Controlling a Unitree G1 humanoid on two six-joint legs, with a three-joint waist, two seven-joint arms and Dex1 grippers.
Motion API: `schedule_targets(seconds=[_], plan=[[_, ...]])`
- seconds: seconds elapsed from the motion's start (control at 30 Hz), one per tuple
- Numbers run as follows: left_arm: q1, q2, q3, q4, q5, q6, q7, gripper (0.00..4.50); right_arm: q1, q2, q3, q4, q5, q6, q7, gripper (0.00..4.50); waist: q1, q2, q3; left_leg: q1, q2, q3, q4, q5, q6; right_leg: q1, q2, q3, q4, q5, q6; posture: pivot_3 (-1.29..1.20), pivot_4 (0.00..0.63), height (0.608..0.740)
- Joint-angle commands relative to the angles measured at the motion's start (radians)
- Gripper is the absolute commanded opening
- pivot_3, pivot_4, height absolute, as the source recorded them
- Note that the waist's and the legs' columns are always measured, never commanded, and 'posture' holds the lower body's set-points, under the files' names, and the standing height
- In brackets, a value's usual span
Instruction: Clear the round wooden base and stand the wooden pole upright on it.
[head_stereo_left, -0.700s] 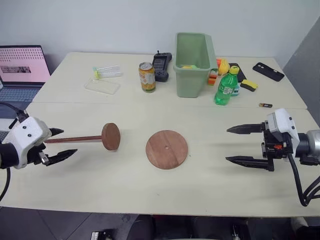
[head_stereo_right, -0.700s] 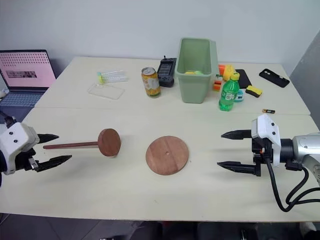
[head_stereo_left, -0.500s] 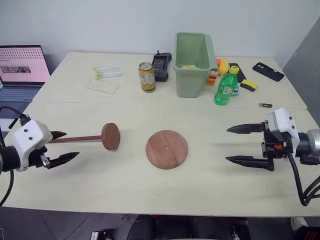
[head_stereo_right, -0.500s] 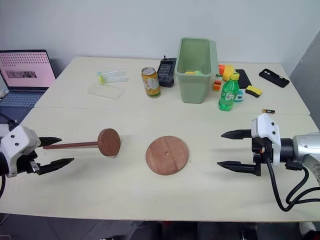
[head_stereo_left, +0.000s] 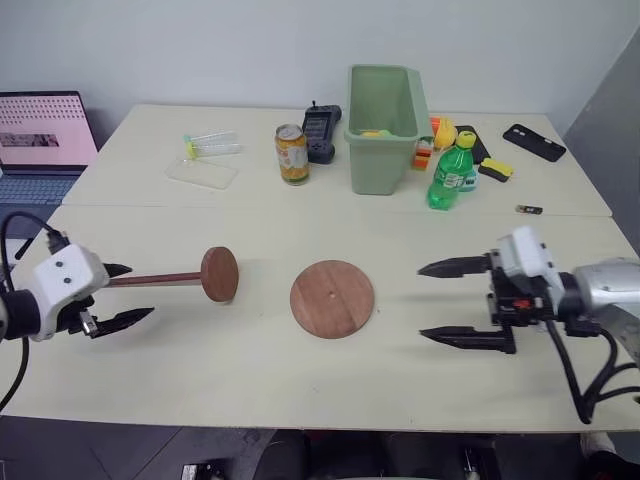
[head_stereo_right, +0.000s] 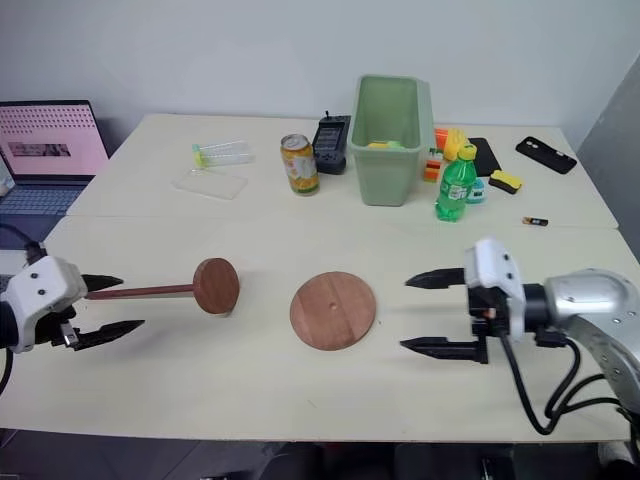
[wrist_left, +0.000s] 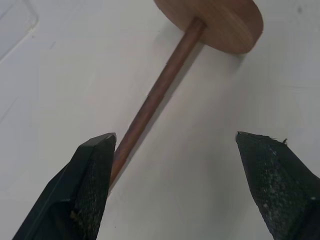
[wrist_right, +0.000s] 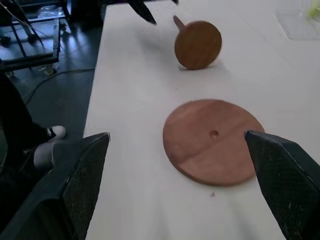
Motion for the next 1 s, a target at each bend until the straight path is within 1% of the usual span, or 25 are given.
schedule_targets(seconds=[0.03,0.1,0.17,0.3,0.43,0.6,0.8,0.97,1.0], plan=[[-0.091,0.045,-0.096,0.012,0.045,-0.027,-0.026,3.98,-0.077,0.015,0.045,-0.049,0.044,0.093,-0.054,4.50,0.002,0.000,0.000,-0.001,0.000,0.000,0.000,0.000,0.000,-0.001,0.000,0.000,0.000,0.000,0.000,0.00,0.150,0.740],[-0.165,0.042,-0.162,0.029,0.066,-0.017,-0.031,3.98,-0.095,0.021,0.054,-0.057,0.053,0.118,-0.067,4.50,0.004,0.000,0.000,-0.001,-0.001,-0.001,0.000,0.000,0.000,-0.001,0.000,-0.001,0.000,0.000,0.000,0.00,0.150,0.740],[-0.221,0.038,-0.210,0.050,0.071,-0.020,-0.055,3.98,-0.111,0.027,0.061,-0.064,0.062,0.140,-0.079,4.50,0.004,0.000,0.000,-0.005,-0.001,-0.001,0.002,0.000,0.000,-0.004,0.001,-0.002,0.000,0.000,0.000,0.00,0.150,0.740],[-0.338,0.020,-0.304,0.141,0.111,-0.077,-0.092,3.98,-0.128,0.037,0.061,-0.076,0.081,0.163,-0.092,4.50,0.000,0.000,0.000,-0.011,-0.002,0.000,0.003,0.000,0.000,-0.011,0.001,-0.001,0.003,0.000,0.000,0.00,0.150,0.740],[-0.477,-0.010,-0.414,0.292,0.182,-0.174,-0.140,3.98,-0.121,0.037,0.044,-0.092,0.111,0.182,-0.106,4.50,-0.001,0.000,0.000,-0.013,-0.001,0.000,0.003,0.000,0.000,-0.013,0.001,-0.001,0.004,0.000,0.000,0.00,0.150,0.740],[-0.639,-0.053,-0.511,0.470,0.264,-0.283,-0.176,3.98,-0.118,0.034,0.031,-0.120,0.138,0.190,-0.119,4.50,-0.001,0.000,0.000,-0.013,-0.002,0.000,0.004,0.000,0.000,-0.014,0.004,-0.001,0.007,0.000,0.000,0.00,0.150,0.740],[-0.759,-0.081,-0.581,0.633,0.336,-0.397,-0.207,3.98,-0.122,0.045,0.014,-0.144,0.163,0.197,-0.155,4.50,-0.002,-0.001,0.000,-0.013,-0.002,0.000,0.006,0.000,0.000,-0.014,0.004,-0.001,0.008,0.000,0.000,0.00,0.150,0.740],[-0.819,-0.115,-0.612,0.718,0.373,-0.437,-0.208,3.98,-0.117,0.041,0.005,-0.156,0.188,0.200,-0.183,4.50,-0.002,-0.001,0.000,-0.013,-0.002,0.000,0.007,0.000,0.000,-0.014,0.004,-0.001,0.009,0.000,0.000,0.00,0.150,0.740],[-0.826,-0.122,-0.616,0.730,0.379,-0.442,-0.209,3.80,-0.116,0.041,0.004,-0.157,0.192,0.200,-0.186,4.50,-0.002,-0.001,0.000,-0.014,-0.002,-0.001,0.008,0.000,0.000,-0.014,0.004,-0.001,0.010,0.000,0.000,0.00,0.150,0.740]])
